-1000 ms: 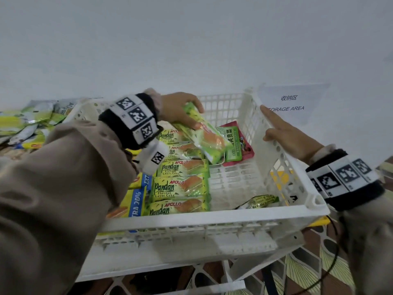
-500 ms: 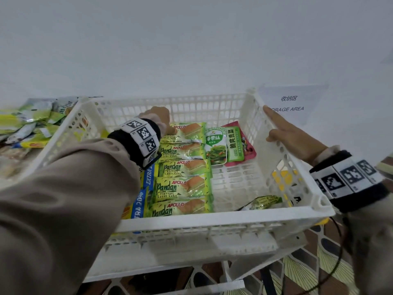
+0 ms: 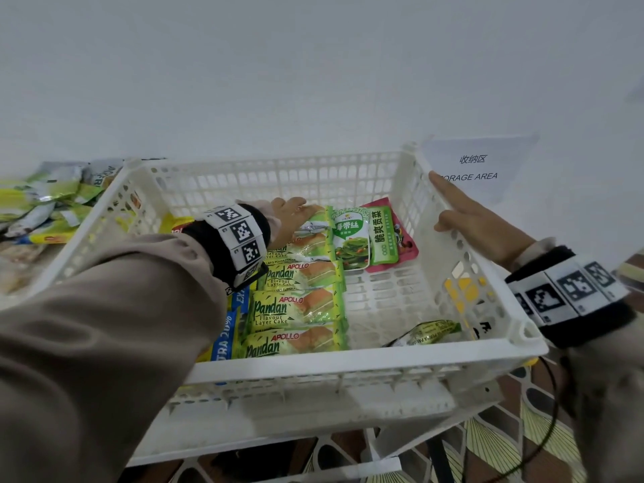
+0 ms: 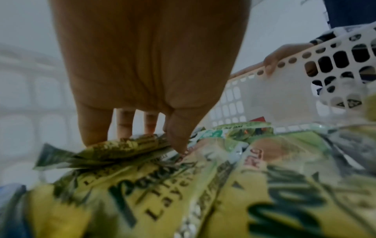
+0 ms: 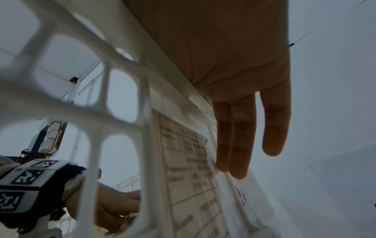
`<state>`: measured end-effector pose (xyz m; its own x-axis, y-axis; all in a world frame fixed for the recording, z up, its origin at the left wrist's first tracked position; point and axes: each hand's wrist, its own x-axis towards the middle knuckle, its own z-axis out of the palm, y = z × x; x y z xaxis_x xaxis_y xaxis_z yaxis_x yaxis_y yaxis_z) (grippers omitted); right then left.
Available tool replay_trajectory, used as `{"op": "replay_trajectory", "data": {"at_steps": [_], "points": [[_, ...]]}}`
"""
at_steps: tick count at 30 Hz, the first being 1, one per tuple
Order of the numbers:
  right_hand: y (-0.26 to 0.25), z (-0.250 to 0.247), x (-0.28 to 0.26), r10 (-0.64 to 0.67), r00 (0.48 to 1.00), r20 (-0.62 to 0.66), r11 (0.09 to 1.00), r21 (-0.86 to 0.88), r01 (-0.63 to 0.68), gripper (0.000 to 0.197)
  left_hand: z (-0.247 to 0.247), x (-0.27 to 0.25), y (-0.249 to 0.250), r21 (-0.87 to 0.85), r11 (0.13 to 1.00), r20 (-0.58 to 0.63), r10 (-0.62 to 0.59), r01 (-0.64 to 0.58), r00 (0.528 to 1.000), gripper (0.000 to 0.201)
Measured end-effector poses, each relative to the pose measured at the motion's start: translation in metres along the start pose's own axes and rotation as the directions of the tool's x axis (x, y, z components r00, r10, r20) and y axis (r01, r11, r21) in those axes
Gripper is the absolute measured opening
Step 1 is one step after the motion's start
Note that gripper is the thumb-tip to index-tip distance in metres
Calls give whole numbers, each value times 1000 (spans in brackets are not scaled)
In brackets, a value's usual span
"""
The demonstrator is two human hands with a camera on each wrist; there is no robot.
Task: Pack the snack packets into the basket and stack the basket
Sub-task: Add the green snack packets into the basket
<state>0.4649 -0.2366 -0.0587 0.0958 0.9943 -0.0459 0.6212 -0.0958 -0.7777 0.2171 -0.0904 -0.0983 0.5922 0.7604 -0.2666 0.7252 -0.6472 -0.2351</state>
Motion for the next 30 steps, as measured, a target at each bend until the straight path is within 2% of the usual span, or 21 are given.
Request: {"op": "replay_trajectory", "data": {"at_steps": [3, 8, 11, 13, 15, 17, 19, 21, 23, 25, 27, 30], "points": [[0, 0, 0, -1, 1000, -2, 1000, 5, 1, 71, 6, 1, 6, -23, 1000, -56, -20, 18, 998, 61], [0, 0, 0, -7, 1000, 0, 1000, 7, 7, 70, -8, -3, 9, -102, 993, 36, -64, 67, 997, 61], [1, 0, 0, -10, 1000, 3, 1000, 19, 10, 70, -33, -12, 18, -121, 991, 0, -63, 63, 998, 58], [2, 1, 1, -12, 1000, 2, 1000, 29, 12, 71, -54, -24, 36, -116, 993, -64, 30, -37, 997, 60], [2, 1, 1, -12, 1000, -2, 999, 30, 12, 71, -72, -39, 64, -173, 961, -93, 201, -215, 975, 57], [1, 1, 1, -11, 1000, -6, 999, 33, 12, 71, -78, -52, 95, -223, 893, -60, 387, -390, 920, 54], [2, 1, 0, -13, 1000, -7, 999, 44, 14, 71, -71, -57, 125, -252, 841, 35, 501, -478, 864, 54], [2, 1, 0, -13, 1000, -7, 998, 53, 14, 71, -56, -53, 145, -250, 828, 143, 545, -503, 826, 54], [2, 1, 0, -10, 1000, -5, 998, 54, 10, 72, -45, -48, 155, -252, 829, 192, 549, -500, 814, 58], [2, 1, 1, -7, 1000, -4, 999, 51, 8, 72, -44, -47, 158, -283, 832, 176, 534, -477, 827, 54], [2, 1, 1, -10, 1000, -4, 998, 57, 10, 72, -50, -50, 157, -285, 826, 152, 539, -486, 828, 61], [2, 1, 1, -17, 1000, -7, 998, 61, 18, 72, -62, -55, 143, -347, 784, 150, 589, -515, 794, 69]]}}
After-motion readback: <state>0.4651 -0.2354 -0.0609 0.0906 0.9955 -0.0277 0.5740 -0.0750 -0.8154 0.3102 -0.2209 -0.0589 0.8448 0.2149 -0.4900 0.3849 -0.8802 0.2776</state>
